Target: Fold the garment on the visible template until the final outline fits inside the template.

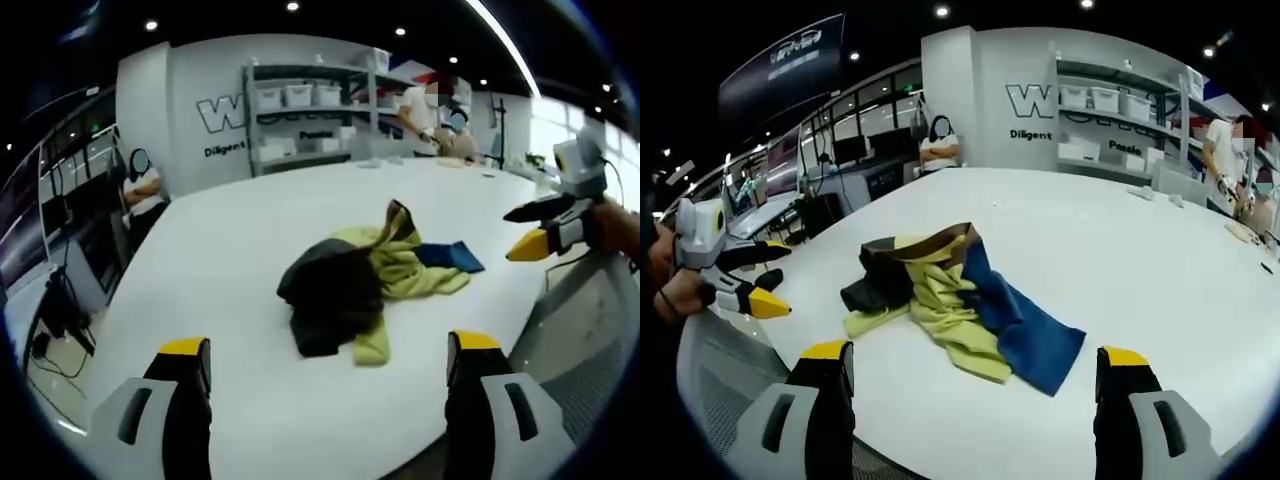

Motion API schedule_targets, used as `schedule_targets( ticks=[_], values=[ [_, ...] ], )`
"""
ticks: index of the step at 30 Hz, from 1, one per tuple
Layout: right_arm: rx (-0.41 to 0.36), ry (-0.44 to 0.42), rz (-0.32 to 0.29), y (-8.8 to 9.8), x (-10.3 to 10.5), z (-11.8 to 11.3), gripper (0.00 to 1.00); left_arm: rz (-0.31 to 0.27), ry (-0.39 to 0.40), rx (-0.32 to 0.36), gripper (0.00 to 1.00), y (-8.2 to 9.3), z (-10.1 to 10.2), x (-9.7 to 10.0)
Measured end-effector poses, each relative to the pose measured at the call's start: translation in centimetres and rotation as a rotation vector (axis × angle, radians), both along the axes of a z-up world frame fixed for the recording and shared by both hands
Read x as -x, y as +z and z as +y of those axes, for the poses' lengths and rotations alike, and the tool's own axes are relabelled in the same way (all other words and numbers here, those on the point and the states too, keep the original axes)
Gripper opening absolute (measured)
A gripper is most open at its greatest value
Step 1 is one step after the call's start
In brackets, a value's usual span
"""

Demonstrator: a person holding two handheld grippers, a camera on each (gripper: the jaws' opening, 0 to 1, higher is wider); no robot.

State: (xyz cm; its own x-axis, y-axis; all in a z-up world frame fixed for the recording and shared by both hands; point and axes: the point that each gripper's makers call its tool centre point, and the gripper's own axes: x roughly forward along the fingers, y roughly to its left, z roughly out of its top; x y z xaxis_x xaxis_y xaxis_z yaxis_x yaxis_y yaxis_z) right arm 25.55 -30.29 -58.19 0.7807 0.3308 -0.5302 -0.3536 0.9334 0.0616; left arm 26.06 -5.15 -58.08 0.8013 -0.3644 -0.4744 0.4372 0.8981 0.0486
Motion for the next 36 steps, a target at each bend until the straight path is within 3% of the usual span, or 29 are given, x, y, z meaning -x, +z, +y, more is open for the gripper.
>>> schedule_targets(
  ticks=[36],
  values=[
    [0.0,0.024,0.001,-0.09,0.08,0.35,1.0,0.023,-0.009,0.002,0.91,-0.36,-0.14,0.17]
  ],
)
